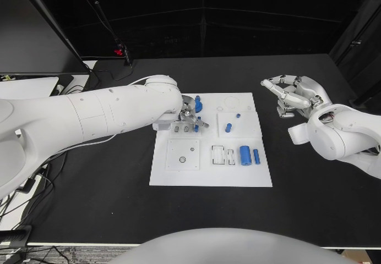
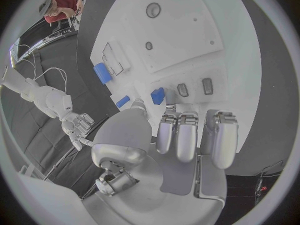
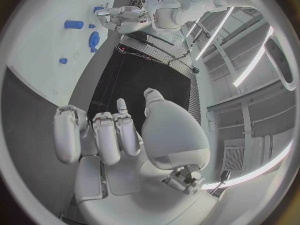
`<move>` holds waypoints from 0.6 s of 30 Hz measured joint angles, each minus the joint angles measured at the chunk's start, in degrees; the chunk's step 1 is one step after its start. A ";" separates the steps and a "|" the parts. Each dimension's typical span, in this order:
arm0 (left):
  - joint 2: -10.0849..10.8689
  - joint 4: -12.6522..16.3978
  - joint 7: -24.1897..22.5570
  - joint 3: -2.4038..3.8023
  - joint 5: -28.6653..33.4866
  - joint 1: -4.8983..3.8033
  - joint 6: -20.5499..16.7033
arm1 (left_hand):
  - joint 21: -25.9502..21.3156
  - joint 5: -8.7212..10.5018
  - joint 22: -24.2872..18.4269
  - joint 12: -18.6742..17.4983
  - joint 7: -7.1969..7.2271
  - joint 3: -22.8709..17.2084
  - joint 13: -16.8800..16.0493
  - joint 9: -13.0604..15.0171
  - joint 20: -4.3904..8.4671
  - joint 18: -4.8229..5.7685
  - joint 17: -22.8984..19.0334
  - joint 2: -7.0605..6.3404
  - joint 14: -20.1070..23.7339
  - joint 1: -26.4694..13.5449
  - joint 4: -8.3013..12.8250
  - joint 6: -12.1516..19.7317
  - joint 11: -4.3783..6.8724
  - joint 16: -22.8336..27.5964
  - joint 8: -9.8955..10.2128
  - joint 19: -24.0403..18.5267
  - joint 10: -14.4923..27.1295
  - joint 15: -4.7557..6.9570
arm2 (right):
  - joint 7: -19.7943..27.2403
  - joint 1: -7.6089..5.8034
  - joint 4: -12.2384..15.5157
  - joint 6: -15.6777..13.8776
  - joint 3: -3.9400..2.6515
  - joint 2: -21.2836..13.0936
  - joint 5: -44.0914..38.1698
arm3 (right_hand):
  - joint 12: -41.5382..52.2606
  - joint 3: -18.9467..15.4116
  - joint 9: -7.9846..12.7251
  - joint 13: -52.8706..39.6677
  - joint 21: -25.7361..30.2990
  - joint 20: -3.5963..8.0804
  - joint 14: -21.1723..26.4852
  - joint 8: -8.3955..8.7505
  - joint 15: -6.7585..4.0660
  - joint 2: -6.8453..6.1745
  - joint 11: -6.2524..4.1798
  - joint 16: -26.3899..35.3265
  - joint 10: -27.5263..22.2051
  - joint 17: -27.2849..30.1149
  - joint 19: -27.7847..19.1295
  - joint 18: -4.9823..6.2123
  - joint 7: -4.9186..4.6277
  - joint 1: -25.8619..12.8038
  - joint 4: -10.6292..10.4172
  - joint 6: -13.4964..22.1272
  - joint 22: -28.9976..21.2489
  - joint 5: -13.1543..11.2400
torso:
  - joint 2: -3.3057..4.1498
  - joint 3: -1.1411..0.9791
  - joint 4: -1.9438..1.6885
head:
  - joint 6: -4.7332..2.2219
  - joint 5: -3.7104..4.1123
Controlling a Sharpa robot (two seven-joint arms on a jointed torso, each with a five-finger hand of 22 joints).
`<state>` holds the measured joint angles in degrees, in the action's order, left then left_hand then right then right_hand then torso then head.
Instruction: Assemble the parts on the task board
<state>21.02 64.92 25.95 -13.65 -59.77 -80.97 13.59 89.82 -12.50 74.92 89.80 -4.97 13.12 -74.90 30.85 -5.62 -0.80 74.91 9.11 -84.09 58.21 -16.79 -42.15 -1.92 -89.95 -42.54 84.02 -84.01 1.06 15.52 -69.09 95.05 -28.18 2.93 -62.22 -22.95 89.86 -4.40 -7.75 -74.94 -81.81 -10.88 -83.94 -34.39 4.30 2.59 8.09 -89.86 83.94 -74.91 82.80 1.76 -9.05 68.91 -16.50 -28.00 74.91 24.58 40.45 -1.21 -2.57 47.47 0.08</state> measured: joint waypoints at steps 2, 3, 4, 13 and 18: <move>0.00 -0.01 -0.05 0.00 0.00 0.00 0.19 | 0.00 -0.38 0.00 0.00 0.05 0.15 0.00 0.21 0.00 0.00 0.00 0.32 0.00 -0.32 -0.15 -0.18 0.00 0.00 0.00 0.00 0.00 0.00 | -0.11 0.00 -0.02 0.00 0.00 0.00 0.00 | 0.00 0.00 0.00 0.00 0.00 0.00 0.00 0.00 0.00 0.00 0.00 0.00 0.00 0.00 0.00 0.00 0.00 0.00 0.00 0.00 0.00 0.00 | 0.00 0.00 0.01 | -0.03 0.00; -0.01 -0.01 -0.09 0.00 0.00 0.00 0.32 | 0.00 -0.38 0.00 0.00 0.12 0.15 0.00 0.28 0.00 0.00 0.00 0.32 0.00 -0.32 -0.15 -0.26 0.00 0.00 0.00 0.00 0.00 0.00 | -0.18 0.00 -0.03 0.01 0.00 0.00 0.00 | 0.00 0.00 0.00 0.00 0.00 0.00 0.00 0.00 0.00 0.00 0.00 0.00 0.00 0.00 0.00 0.00 0.00 0.00 0.00 0.00 0.00 0.00 | 0.00 0.00 0.01 | -0.04 0.00; -0.01 -0.02 -0.12 0.00 0.00 0.00 0.40 | 0.00 -0.56 0.00 0.00 0.12 0.25 0.00 0.34 0.00 0.01 0.00 0.32 0.00 -0.32 -0.06 -0.26 0.00 0.00 0.00 0.00 0.00 0.00 | -0.23 0.00 -0.03 0.01 0.00 -0.01 0.00 | 0.00 0.00 0.00 0.00 0.00 0.00 0.00 0.00 0.00 0.00 0.00 0.00 0.00 0.00 0.00 0.00 0.00 0.00 0.00 0.00 0.00 0.00 | 0.00 0.00 0.01 | -0.04 0.00; 0.03 -0.26 -0.42 0.00 -0.01 0.00 1.09 | 0.00 -3.23 0.00 0.00 0.32 0.31 -0.04 1.37 0.32 0.00 0.00 2.19 0.01 1.56 0.00 -0.46 0.41 0.00 0.64 -0.08 -0.01 0.42 | -0.74 0.01 -0.15 0.04 0.01 0.00 -0.06 | 0.00 0.00 -0.01 0.00 0.26 0.00 0.00 0.00 0.00 0.00 0.00 0.00 0.00 0.00 0.00 0.00 0.00 0.00 0.00 0.00 0.00 0.00 | 0.01 -0.01 0.01 | 0.03 0.02; 0.04 -0.39 -0.60 0.00 -0.01 0.00 1.50 | 0.00 -6.23 0.00 0.00 0.46 -0.09 -0.04 2.08 0.42 0.00 0.00 3.17 0.01 3.43 0.08 -0.60 0.41 0.00 1.17 0.01 0.00 0.42 | -1.14 0.02 -0.26 0.04 0.02 0.02 -1.27 | 0.00 0.00 0.06 0.00 0.26 0.02 0.00 -0.23 0.00 0.30 0.00 0.00 0.00 0.00 -0.42 0.01 -0.20 0.30 0.00 0.20 0.00 0.35 | 0.02 0.01 0.03 | 0.17 0.04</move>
<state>21.06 64.53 25.34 -13.65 -59.77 -80.98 15.09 89.82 -18.73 74.91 89.80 -4.51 13.03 -74.95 32.92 -5.20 -0.80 74.91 12.27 -84.08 61.65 -16.71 -42.75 -1.51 -89.95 -41.38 84.03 -84.02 1.48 14.38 -69.07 94.80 -28.14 2.95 -62.20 -24.22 89.86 -4.40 -7.69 -74.94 -81.55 -10.86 -83.94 -34.62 4.30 2.89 8.09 -89.86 83.94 -74.91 82.38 1.76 -9.26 69.22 -16.50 -27.80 74.91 24.94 40.46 -1.20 -2.54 47.64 0.12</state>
